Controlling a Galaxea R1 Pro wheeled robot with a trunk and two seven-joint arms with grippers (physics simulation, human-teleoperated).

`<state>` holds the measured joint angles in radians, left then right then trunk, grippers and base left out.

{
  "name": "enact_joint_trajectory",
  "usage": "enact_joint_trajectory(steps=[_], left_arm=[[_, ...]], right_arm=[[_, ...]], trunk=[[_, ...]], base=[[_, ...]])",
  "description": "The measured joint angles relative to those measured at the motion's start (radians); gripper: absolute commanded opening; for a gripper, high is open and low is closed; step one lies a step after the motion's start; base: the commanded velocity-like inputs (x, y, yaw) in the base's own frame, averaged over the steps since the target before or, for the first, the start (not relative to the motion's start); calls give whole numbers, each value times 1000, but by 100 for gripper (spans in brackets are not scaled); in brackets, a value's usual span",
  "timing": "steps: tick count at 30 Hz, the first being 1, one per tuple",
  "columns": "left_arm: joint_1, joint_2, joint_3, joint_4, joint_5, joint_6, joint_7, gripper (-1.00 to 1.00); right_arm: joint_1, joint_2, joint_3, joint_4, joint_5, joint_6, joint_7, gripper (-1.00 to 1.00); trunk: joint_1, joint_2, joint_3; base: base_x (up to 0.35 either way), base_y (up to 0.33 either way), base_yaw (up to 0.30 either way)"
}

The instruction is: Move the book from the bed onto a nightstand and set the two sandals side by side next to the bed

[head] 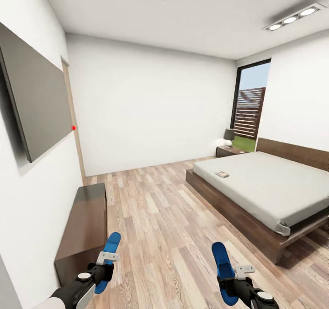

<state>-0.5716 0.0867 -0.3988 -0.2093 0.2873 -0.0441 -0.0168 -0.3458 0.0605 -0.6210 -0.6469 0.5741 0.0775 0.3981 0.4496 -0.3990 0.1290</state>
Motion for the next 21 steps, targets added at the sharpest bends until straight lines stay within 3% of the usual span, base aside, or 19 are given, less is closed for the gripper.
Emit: enact_joint_trajectory(steps=[21], left_arm=[[0, 0, 0, 0, 0, 0, 0, -100]], right_arm=[[0, -3, 0, -1, 0, 1, 0, -100]], trunk=[[0, 0, -32]], base=[[0, 0, -28]])
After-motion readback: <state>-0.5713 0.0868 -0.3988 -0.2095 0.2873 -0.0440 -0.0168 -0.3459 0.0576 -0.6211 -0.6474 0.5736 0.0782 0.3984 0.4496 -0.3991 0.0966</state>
